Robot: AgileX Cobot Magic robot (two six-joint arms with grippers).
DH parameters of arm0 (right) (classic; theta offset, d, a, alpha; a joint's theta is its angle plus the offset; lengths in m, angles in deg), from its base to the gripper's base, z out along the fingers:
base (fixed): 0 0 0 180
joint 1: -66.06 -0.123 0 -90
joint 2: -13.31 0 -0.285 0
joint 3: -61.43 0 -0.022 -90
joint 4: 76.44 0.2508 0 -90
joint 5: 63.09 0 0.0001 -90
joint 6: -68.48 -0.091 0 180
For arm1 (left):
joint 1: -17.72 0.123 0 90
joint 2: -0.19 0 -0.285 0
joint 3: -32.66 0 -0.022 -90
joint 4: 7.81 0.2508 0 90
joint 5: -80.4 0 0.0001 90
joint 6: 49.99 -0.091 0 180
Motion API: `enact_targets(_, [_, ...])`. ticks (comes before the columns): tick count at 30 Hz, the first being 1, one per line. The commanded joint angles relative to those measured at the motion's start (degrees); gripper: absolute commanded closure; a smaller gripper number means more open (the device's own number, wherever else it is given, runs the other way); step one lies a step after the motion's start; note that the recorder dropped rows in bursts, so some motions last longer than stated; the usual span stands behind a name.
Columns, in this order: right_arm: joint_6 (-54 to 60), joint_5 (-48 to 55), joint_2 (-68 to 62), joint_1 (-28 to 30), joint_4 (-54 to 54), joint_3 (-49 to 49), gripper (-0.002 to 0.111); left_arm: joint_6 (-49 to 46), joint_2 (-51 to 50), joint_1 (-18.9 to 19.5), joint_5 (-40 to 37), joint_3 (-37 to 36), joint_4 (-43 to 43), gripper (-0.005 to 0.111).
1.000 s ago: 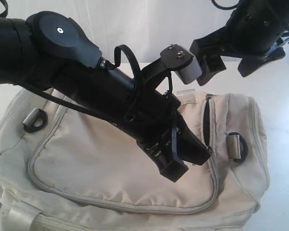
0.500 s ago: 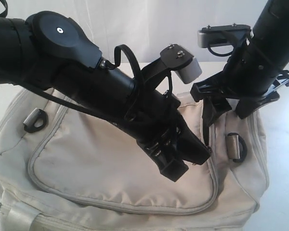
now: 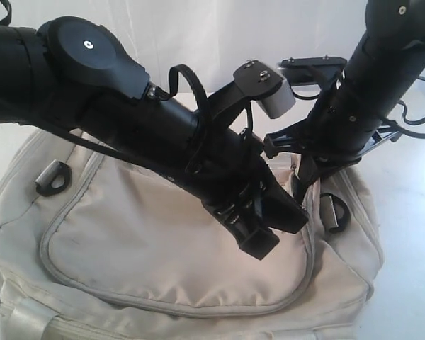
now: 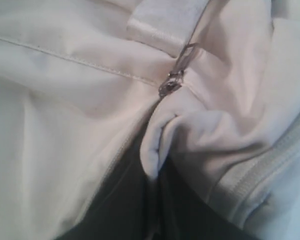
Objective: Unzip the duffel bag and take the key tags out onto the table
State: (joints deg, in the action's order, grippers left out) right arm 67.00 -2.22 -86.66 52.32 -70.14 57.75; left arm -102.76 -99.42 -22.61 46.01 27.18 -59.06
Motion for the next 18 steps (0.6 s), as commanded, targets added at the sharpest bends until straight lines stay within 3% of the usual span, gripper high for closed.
enact_targets(1, [-1.33,-4.91,-0.01,0.05,-4.89,-0.32,0.108,0.31,0.76,-0.37,-5.13,-0.35,-1.36,0.107])
enact_targets(14, [-3.69,-5.8,-0.01,0.05,-8.53,-0.32,0.108,0.88,1.05,-0.37,-23.63,-0.35,-2.28,0.107])
enact_targets(18, [-3.69,-5.59,-0.01,0.05,-8.52,-0.32,0.108,7.33,1.14,-0.37,-27.08,-0.35,2.76,0.107])
